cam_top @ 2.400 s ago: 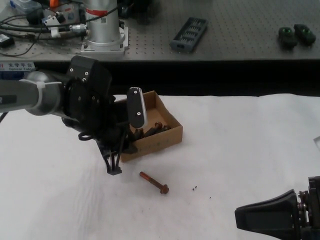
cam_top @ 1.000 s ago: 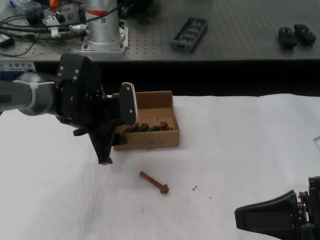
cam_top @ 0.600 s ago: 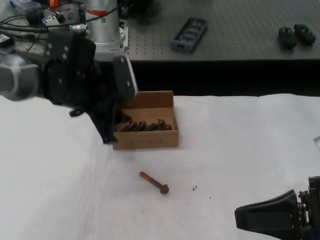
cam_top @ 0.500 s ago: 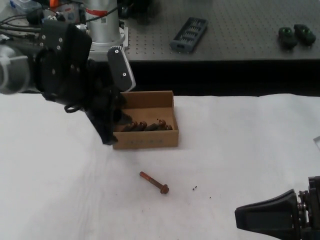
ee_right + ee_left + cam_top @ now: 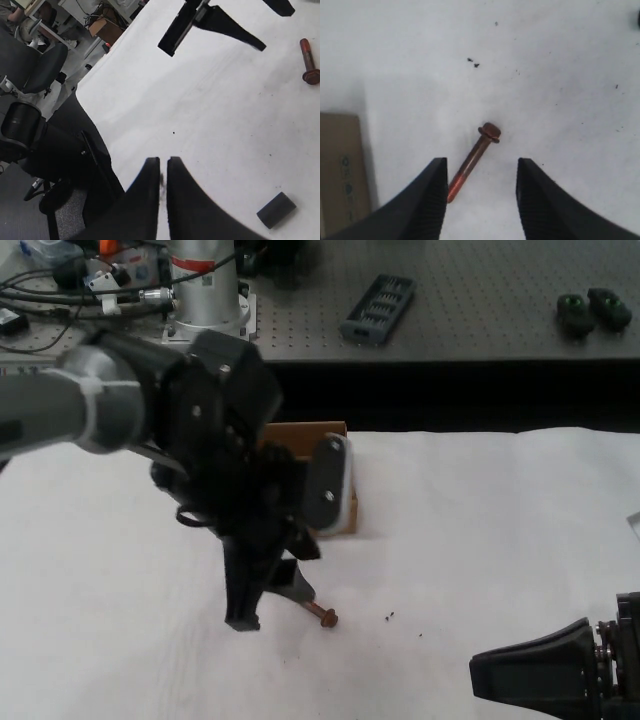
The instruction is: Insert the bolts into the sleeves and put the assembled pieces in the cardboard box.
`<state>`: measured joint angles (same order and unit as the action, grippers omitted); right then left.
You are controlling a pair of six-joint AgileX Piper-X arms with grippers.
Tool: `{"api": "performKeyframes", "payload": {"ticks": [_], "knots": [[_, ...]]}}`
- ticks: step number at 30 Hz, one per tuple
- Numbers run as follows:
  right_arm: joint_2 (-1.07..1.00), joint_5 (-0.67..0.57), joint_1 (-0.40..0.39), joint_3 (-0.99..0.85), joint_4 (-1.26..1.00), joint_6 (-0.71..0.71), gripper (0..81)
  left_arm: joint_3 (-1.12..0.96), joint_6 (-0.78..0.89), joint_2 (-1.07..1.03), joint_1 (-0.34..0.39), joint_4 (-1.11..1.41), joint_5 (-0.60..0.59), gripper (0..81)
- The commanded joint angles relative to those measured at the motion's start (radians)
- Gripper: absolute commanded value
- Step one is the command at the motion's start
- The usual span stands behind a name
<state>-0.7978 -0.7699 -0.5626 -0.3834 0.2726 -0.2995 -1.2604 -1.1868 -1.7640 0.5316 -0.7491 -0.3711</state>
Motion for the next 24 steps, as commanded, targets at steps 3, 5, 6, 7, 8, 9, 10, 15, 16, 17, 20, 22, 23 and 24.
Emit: {"api": "performKeyframes", "payload": {"ticks": [3,5,6,7,8,9,10,15,16,17,20,22,23,24], "knots": [[0.008,-0.023,0.001,-0.002,-0.009,0.009,5.2,-0.006,-0.117,-0.022,0.032,-0.006,0.034,33.8],[0.008,-0.047,0.001,-0.002,-0.009,0.009,5.2,-0.006,-0.139,-0.040,0.032,-0.006,0.073,33.8],[0.008,-0.055,0.001,-0.002,-0.007,0.009,5.2,-0.006,-0.152,-0.051,0.032,-0.001,0.093,33.8],[0.008,-0.055,0.001,-0.002,-0.002,0.009,5.2,-0.006,-0.164,-0.059,0.032,0.003,0.111,33.8],[0.008,-0.055,0.001,-0.002,-0.001,0.009,5.2,-0.006,-0.182,-0.068,0.032,0.008,0.122,33.8],[0.008,-0.055,0.001,-0.002,0.003,0.009,5.2,-0.006,-0.196,-0.077,0.032,0.014,0.128,33.7],[0.008,-0.055,0.001,-0.002,0.006,0.009,5.2,-0.006,-0.204,-0.084,0.032,0.022,0.128,33.6],[0.008,-0.055,0.001,-0.002,0.006,0.005,5.2,-0.006,-0.204,-0.111,0.032,0.087,0.128,28.4],[0.008,-0.055,0.001,-0.002,0.006,0.005,5.2,-0.006,-0.206,-0.118,0.032,0.093,0.128,27.7],[0.008,-0.055,0.001,-0.002,0.006,0.005,5.2,-0.006,-0.211,-0.122,0.032,0.100,0.128,27.5],[0.008,-0.055,0.001,-0.002,0.006,0.005,5.2,-0.006,-0.231,-0.135,0.032,0.100,0.128,27.6],[0.008,-0.055,0.001,-0.002,0.006,0.005,5.2,-0.006,-0.232,-0.142,0.032,0.097,0.128,27.6],[0.008,-0.055,0.001,-0.002,0.006,0.005,5.2,-0.006,-0.234,-0.142,0.032,0.098,0.128,27.6],[0.008,-0.055,0.001,-0.002,0.006,0.005,5.2,-0.006,-0.237,-0.145,0.032,0.098,0.128,27.6]]}}
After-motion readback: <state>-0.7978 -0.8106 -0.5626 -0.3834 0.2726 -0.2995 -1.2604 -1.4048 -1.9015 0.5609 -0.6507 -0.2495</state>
